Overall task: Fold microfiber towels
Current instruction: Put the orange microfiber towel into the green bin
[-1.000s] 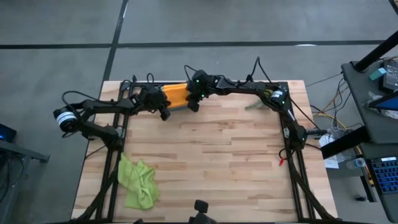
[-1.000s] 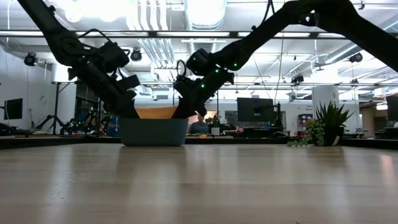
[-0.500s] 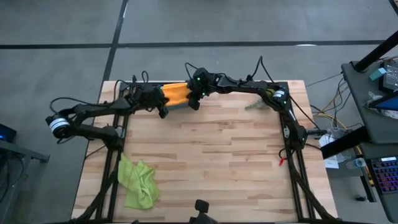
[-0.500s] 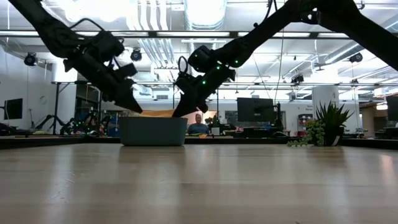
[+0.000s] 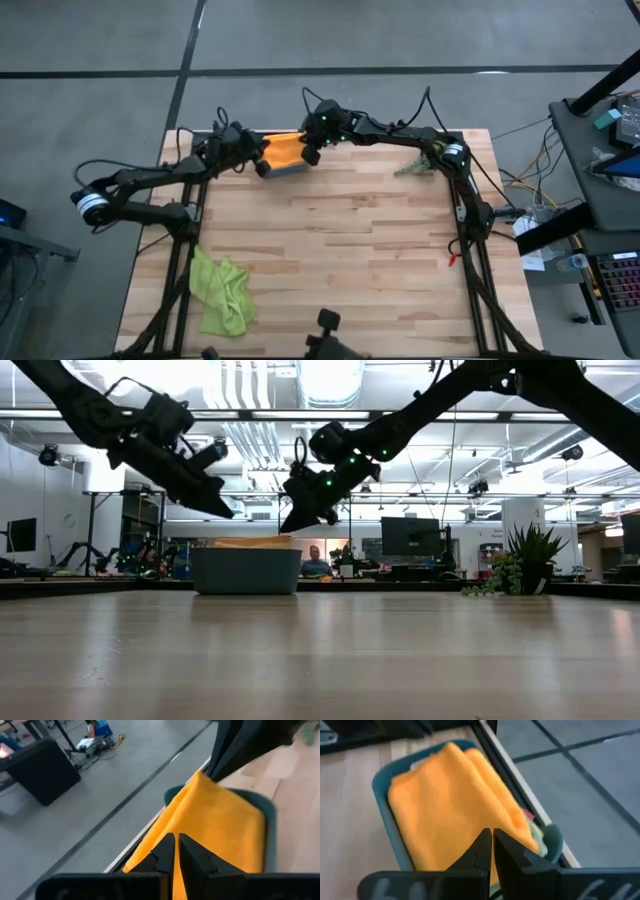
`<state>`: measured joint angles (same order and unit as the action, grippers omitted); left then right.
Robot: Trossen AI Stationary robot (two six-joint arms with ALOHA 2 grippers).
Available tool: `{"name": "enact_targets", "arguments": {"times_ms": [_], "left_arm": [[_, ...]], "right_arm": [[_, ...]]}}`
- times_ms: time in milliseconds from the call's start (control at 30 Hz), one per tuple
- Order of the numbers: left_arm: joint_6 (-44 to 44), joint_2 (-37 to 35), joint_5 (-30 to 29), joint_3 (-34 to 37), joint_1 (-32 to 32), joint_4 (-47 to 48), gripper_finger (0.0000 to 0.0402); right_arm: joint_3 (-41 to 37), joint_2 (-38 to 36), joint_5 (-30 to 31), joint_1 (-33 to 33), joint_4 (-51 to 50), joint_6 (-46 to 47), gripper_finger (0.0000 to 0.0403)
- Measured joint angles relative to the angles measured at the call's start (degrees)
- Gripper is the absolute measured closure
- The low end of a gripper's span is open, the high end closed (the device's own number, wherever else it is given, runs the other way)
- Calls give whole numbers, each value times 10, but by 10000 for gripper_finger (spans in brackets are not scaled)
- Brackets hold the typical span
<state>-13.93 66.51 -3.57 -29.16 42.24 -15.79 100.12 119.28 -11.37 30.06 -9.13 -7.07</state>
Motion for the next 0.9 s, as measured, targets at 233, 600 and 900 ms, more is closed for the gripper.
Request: {"name": "enact_targets", "arguments": {"times_ms": [233,600,900], "left_arm": [[0,71,-10,-9,7,-8,392],[9,75,-47,-11,17,-6,392],[38,88,-47,-5,21,5,392]], "right_arm": [[0,6,0,4,60,0,394],[0,45,24,5,99,6,394],[0,58,25,6,111,6,394]]}}
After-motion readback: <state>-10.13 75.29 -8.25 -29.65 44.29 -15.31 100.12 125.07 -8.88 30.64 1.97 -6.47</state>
